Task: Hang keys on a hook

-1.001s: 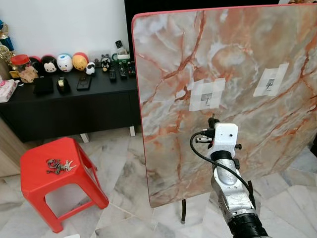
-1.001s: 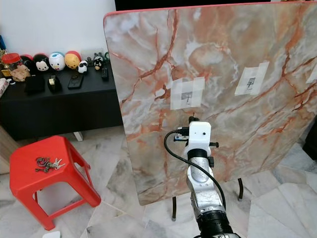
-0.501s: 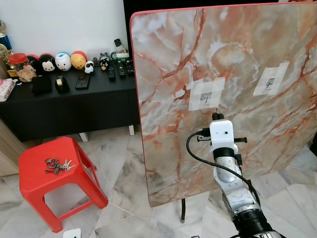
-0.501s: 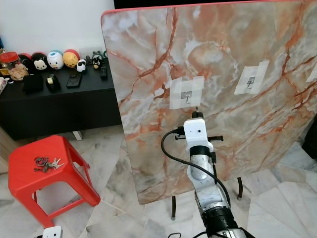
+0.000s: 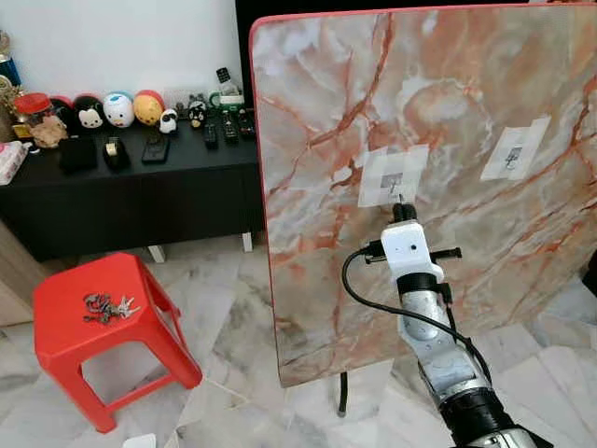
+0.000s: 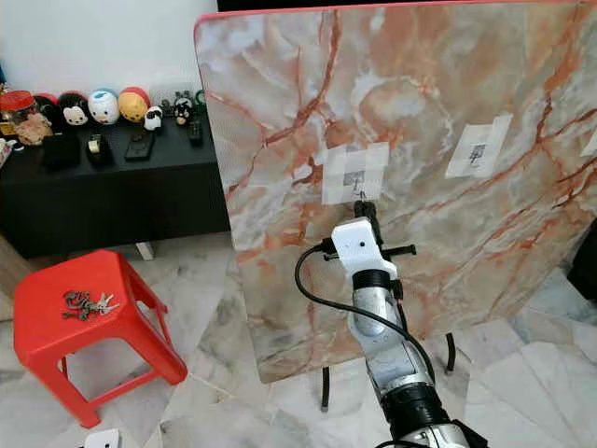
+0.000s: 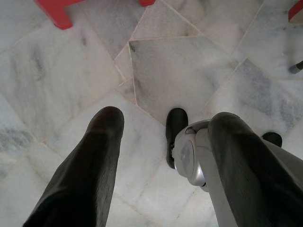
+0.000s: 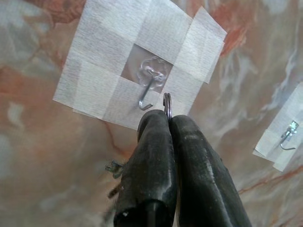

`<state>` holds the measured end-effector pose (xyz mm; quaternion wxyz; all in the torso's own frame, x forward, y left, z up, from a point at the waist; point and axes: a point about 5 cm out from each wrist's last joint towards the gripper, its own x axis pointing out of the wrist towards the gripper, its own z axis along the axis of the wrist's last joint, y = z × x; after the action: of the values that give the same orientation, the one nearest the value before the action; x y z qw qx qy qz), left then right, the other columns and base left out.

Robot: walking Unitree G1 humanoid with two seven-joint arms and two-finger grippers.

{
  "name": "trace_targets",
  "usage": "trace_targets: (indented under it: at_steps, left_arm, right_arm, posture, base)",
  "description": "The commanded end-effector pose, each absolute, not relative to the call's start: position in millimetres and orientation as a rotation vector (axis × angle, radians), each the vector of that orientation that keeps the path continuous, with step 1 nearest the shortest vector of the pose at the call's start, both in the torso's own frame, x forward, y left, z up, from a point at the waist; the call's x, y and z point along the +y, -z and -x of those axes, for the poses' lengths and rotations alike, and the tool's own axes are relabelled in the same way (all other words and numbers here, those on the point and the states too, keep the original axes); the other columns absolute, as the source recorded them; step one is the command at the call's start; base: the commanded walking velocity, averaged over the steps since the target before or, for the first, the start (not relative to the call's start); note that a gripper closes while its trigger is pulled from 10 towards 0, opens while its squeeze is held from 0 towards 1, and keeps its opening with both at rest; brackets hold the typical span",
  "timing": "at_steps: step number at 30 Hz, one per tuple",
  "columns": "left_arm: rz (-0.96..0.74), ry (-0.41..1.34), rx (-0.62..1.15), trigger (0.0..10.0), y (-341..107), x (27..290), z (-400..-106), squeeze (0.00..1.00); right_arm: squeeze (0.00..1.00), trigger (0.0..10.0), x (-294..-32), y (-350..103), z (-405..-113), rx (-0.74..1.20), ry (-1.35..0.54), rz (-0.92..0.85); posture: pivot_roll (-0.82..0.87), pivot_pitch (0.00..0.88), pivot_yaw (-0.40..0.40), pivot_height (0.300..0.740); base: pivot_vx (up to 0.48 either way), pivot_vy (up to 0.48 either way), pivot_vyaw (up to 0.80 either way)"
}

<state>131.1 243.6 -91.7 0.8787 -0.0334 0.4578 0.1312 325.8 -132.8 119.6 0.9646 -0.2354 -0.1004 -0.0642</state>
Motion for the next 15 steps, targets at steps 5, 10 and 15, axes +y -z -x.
trace_targets:
  at_steps: [5, 10, 15]
  left_arm:
    - [0.072, -0.292, 0.961, 10.0, 91.3, 247.9, -129.4, 0.00]
    - [0.070, -0.286, 0.940, 10.0, 89.0, 246.0, -137.4, 0.00]
    - [0.070, -0.269, 0.907, 10.0, 86.0, 236.2, -152.4, 0.00]
  right_arm:
    - [0.00, 10.0, -137.9, -118.8, -327.4, -0.190, 0.159, 0.503]
    - [0.00, 10.0, -138.5, -120.0, -331.5, -0.186, 0.166, 0.511]
    - [0.00, 10.0, -135.9, -121.9, -337.9, -0.178, 0.153, 0.515]
  posture:
    - [-0.05, 0.000, -0.032, 0.740]
    - [-0.05, 0.000, -0.030, 0.740]
    - [-0.05, 0.000, -0.027, 0.740]
  base:
    - [0.000, 0.000, 0.00]
    - [0.000, 0.000, 0.00]
    - [0.000, 0.000, 0.00]
